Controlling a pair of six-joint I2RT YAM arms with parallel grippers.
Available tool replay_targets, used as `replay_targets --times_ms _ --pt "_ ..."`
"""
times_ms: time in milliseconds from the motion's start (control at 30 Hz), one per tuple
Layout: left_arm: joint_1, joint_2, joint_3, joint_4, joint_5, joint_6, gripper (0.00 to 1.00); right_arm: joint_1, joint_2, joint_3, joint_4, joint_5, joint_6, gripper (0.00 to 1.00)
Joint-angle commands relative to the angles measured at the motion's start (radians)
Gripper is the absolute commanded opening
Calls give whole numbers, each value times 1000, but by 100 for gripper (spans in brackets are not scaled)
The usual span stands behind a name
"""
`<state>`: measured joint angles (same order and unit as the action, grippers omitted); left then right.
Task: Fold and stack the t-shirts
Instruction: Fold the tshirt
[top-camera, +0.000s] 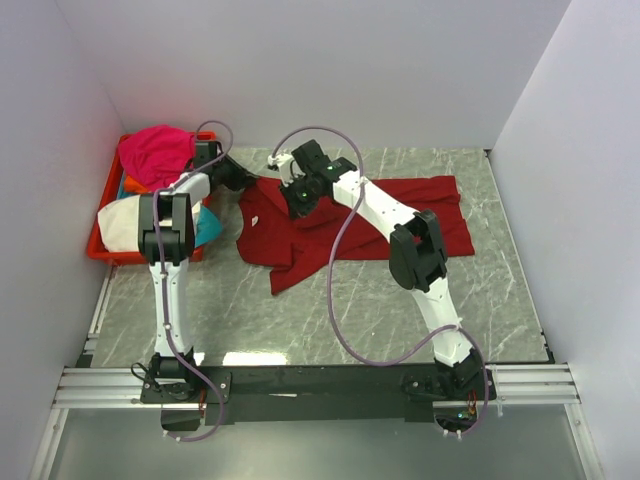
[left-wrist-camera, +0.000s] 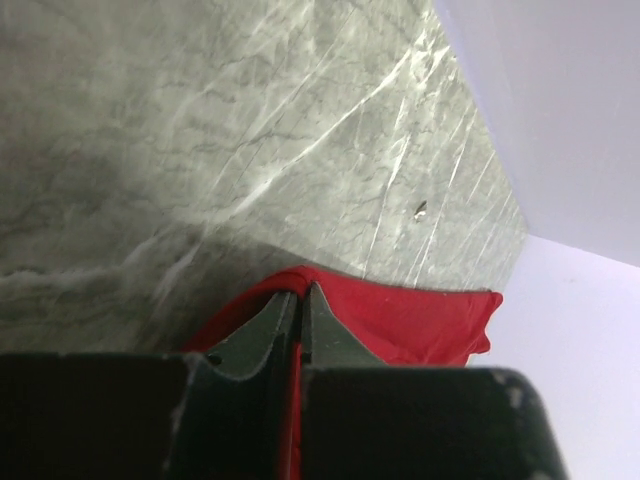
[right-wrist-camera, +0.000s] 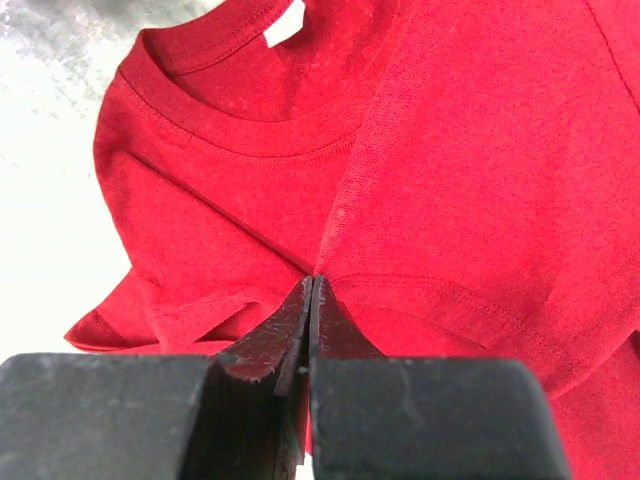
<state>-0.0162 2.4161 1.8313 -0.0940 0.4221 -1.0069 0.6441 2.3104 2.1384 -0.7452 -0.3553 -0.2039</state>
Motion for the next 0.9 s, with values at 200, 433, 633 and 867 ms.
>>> replay_targets --times_ms 200,433,633,867 --pt "13 38 60 50 12 -25 8 28 40 52 -13 33 -12 0" --pt "34 41 63 59 11 -38 14 46 67 75 -14 27 -11 3" --pt "48 8 65 66 9 -39 37 63 66 106 -34 -66 0 25" --pt "58 -58 86 69 38 -6 46 11 -91 23 -19 -169 -37 28"
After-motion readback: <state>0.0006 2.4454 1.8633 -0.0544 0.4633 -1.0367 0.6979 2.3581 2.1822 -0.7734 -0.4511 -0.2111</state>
